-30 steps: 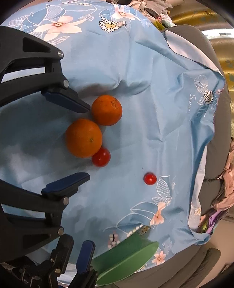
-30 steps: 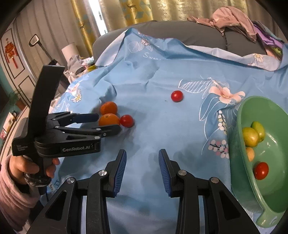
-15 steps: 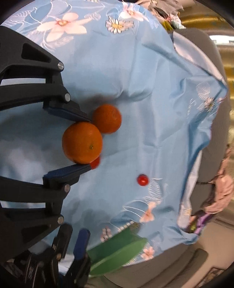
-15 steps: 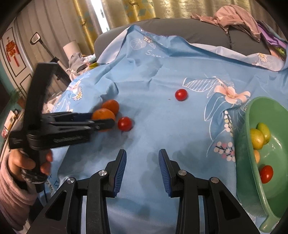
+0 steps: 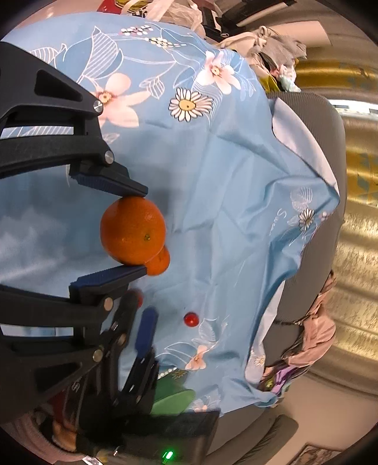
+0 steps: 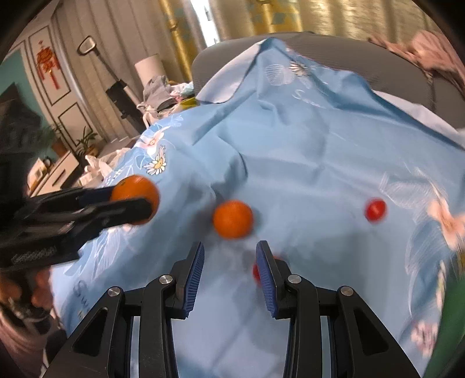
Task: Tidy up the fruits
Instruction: 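Grasp the large orange with the left gripper while the right grasps the smaller orange, then carry both oranges over the green bowl and open both grippers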
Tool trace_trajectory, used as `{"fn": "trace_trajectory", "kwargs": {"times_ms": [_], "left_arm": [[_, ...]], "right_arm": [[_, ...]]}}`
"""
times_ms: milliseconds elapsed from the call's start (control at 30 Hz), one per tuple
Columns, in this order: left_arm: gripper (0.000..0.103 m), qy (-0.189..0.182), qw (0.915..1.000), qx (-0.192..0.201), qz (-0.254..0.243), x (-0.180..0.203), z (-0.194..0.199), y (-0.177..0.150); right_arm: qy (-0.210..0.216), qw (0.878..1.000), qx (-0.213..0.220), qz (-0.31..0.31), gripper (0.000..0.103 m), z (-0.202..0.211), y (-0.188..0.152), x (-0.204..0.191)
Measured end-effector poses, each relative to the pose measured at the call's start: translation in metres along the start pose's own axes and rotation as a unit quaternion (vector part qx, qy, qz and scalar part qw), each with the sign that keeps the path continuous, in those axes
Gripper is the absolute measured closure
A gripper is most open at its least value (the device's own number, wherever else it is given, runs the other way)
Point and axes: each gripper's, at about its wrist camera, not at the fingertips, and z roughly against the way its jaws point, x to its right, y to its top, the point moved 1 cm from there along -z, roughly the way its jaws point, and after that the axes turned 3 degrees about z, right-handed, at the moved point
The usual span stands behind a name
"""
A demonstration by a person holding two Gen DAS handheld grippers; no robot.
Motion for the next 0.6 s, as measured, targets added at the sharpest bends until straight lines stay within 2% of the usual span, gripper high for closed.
{"fn": "trace_trajectory", "kwargs": {"times_ms": [233,333,500,600], "left_arm": [[0.056,-0.007,0.9999,0.003,0.009,-0.013,0.001,0.003],[0.056,-0.008,0.9999,0.004,0.012,-0.015,-0.001,0.002],[0.056,-0.01,0.9999,0.001,0.01,-0.014,-0.003,0.002],[0.056,-0.012,0.9999,0.001,0.004,-0.01,-0.002,0.001]], "right_arm": [[-0.011,0.999,-0.042,0.015,0.066,-0.044,0.019,0.001],[-0.016,0.998,-0.05,0.017,0.054,-0.054,0.021,0.003],[-0.019,0.998,-0.063,0.013,0.054,-0.068,0.021,0.008],[-0.017,0.998,-0.064,0.006,0.059,-0.069,0.02,0.01]]}}
